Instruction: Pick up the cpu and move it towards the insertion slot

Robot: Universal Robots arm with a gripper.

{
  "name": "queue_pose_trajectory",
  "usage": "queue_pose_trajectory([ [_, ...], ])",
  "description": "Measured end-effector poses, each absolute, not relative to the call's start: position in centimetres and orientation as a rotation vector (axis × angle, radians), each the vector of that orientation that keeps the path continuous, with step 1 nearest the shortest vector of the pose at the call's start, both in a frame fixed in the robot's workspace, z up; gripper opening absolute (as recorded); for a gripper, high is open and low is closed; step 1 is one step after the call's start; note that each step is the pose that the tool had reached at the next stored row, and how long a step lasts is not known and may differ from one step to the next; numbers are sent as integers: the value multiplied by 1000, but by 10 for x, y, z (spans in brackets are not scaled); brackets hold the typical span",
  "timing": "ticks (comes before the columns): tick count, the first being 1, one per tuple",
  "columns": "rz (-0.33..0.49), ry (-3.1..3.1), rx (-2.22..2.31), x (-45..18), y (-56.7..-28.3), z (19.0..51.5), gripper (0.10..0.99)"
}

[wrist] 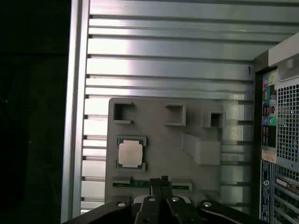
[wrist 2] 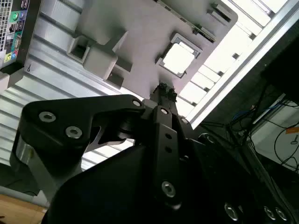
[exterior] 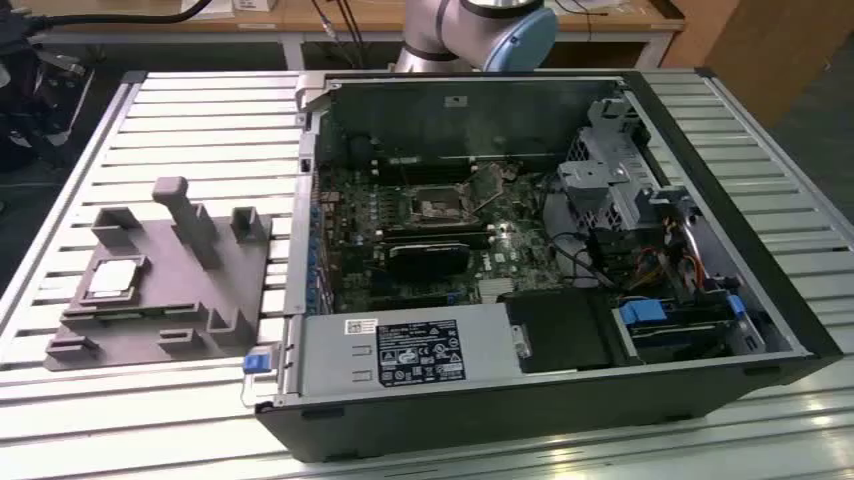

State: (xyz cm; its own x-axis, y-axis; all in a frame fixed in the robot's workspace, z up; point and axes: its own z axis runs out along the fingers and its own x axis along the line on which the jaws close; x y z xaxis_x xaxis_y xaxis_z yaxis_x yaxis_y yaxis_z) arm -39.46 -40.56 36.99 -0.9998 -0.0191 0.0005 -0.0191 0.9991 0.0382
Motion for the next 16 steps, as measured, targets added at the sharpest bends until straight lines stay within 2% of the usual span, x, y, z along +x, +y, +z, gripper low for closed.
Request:
queue_pose_trajectory([
  [16,-60,-3140,30,-410,-406,368,106],
])
